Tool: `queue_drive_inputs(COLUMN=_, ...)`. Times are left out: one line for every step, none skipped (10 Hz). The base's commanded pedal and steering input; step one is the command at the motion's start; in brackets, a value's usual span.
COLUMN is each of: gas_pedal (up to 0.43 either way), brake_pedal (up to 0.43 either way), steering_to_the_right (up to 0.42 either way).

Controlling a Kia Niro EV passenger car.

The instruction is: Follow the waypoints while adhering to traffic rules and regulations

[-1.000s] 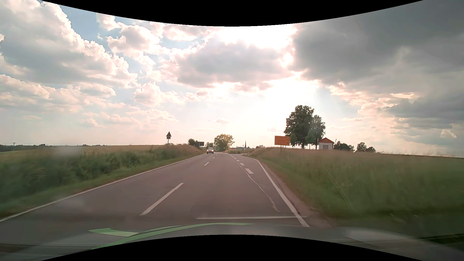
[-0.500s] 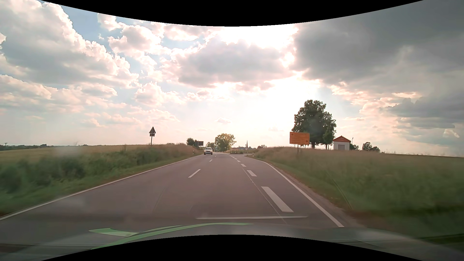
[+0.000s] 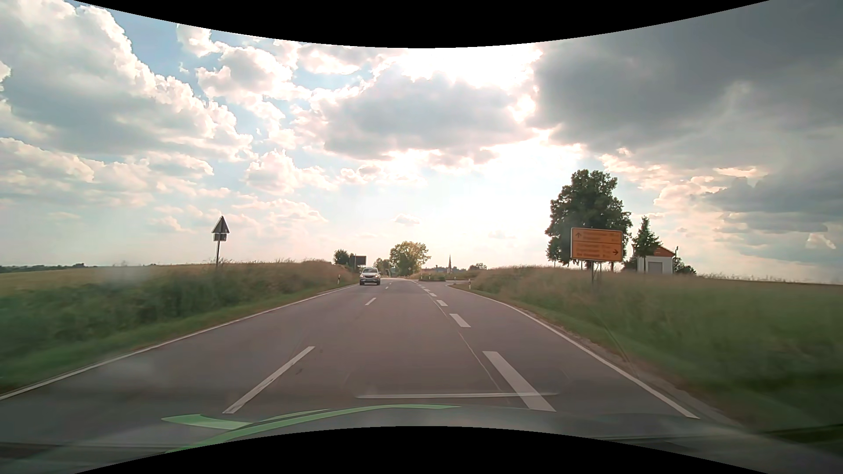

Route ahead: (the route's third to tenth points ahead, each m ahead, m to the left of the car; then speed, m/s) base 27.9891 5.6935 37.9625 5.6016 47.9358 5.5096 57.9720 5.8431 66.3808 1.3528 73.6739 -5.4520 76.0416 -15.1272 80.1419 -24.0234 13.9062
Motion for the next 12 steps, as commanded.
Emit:
queue_drive_inputs(gas_pedal=0.0, brake_pedal=0.0, steering_to_the_right=0.013)
queue_drive_inputs(gas_pedal=0.0, brake_pedal=0.0, steering_to_the_right=0.012)
queue_drive_inputs(gas_pedal=0.0, brake_pedal=0.0, steering_to_the_right=0.012)
queue_drive_inputs(gas_pedal=0.0, brake_pedal=0.0, steering_to_the_right=0.012)
queue_drive_inputs(gas_pedal=0.0, brake_pedal=0.0, steering_to_the_right=0.011)
queue_drive_inputs(gas_pedal=0.0, brake_pedal=0.0, steering_to_the_right=0.01)
queue_drive_inputs(gas_pedal=0.0, brake_pedal=0.0, steering_to_the_right=0.009)
queue_drive_inputs(gas_pedal=0.0, brake_pedal=0.0, steering_to_the_right=0.008)
queue_drive_inputs(gas_pedal=0.0, brake_pedal=0.0, steering_to_the_right=0.008)
queue_drive_inputs(gas_pedal=0.0, brake_pedal=0.0, steering_to_the_right=0.008)
queue_drive_inputs(gas_pedal=0.0, brake_pedal=0.0, steering_to_the_right=0.008)
queue_drive_inputs(gas_pedal=0.0, brake_pedal=0.0, steering_to_the_right=0.007)
